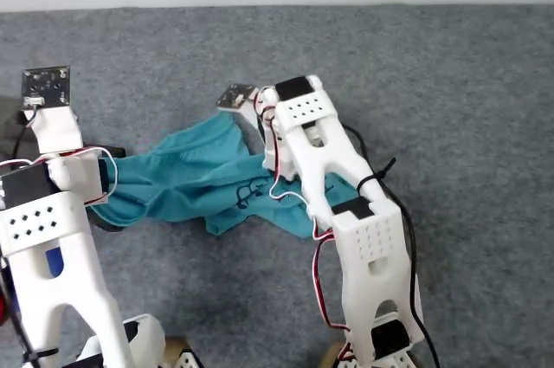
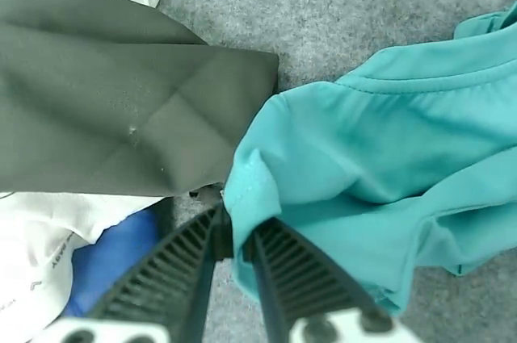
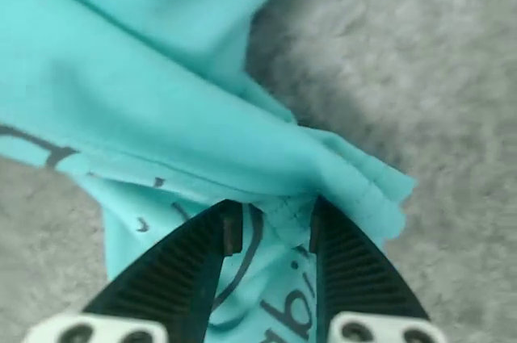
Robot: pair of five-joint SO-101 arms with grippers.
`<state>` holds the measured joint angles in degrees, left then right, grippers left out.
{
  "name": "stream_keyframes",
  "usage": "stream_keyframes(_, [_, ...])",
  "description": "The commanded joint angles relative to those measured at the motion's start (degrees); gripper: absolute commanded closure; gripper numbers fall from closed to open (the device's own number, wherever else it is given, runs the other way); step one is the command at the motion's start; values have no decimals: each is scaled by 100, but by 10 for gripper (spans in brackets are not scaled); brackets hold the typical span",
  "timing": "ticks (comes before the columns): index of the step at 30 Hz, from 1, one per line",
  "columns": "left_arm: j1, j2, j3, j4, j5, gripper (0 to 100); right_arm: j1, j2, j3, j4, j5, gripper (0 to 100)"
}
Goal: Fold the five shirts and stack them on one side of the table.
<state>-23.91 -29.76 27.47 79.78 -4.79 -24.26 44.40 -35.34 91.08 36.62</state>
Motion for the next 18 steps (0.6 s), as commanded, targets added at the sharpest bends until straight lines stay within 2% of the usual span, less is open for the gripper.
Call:
stream_keyframes(1, [9,-141,-31,-105,26,995,171,-22,-431,-31,53,848])
stream_keyframes(3, [9,-141,-31,-105,26,995,224,13,-501,-31,53,853])
stream_keyframes(8, [18,-141,-31,-105,26,995,338,40,-659,-31,79,959])
stream_keyframes(15, [18,-149,-31,-105,26,995,338,-4,-818,4,79,967])
stream_keyframes(18, [9,-176,-31,-105,26,995,303,-75,-941,347,141,955])
